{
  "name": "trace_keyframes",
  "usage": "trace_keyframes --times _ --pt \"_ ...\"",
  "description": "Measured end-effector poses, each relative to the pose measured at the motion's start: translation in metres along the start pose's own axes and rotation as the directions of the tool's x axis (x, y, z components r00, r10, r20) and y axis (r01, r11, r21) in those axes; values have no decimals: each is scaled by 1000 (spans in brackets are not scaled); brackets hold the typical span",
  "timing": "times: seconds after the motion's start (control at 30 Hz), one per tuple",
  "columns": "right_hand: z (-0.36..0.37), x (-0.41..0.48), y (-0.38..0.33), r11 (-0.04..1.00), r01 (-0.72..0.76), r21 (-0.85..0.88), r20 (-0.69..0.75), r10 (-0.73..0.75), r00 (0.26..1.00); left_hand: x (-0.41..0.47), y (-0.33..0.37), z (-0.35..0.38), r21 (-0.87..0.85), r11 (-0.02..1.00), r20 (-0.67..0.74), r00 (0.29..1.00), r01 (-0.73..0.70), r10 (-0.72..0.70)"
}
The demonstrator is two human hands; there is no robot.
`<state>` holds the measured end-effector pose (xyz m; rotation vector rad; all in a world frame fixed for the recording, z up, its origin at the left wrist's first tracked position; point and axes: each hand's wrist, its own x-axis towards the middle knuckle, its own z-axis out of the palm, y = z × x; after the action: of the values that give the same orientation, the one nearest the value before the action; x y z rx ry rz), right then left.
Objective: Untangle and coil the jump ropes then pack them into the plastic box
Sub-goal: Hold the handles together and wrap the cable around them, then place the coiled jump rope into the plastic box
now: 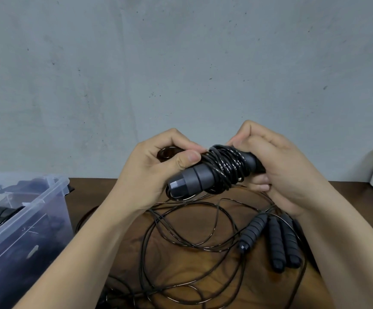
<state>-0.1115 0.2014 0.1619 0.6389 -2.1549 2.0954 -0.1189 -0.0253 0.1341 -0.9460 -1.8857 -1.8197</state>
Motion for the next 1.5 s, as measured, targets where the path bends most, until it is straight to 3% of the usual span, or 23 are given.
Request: trace_keyframes --times 0.23,0.4,0.5,0.6,0.67,0.73,0.9,1.03,1.27,1.4,1.5 --pt "-5 -2 -5 982 -66 178 37 60 998 1 2 -11 45 999 -3 1000 -20 20" --pt "-1 3 2 925 -79 370 -28 97 995 -2 1 0 306 947 -9 994 -98 106" --pt "4 7 7 891 -75 448 -111 139 984 -3 -3 2 385 922 2 999 -42 44" --pt "12 9 11 848 -86 524 -176 206 963 -7 -3 9 220 966 -44 991 133 -126" --pt "20 8 17 816 -106 568 -209 268 940 -10 -5 15 37 984 -5 984 176 -176" --pt "32 6 20 799 -109 591 -223 292 930 -14 -7 18 -26 983 -56 982 179 -180" --pt "77 -9 31 872 -87 481 -250 232 940 -30 -2 13 -15 973 -312 923 232 -225" --pt "116 -27 38 933 -67 354 -238 159 958 -51 20 -10 -94 950 -376 872 299 -312" --pt "167 -40 28 1000 18 1 69 -18 997 -82 89 -84 102 887 -503 792 451 -345" --pt "199 -39 3 977 201 -74 249 -177 952 -98 130 -121 140 847 -493 778 512 -389" --pt "224 -34 -13 951 295 -87 303 -257 918 -111 154 -144 217 828 -487 793 517 -367"
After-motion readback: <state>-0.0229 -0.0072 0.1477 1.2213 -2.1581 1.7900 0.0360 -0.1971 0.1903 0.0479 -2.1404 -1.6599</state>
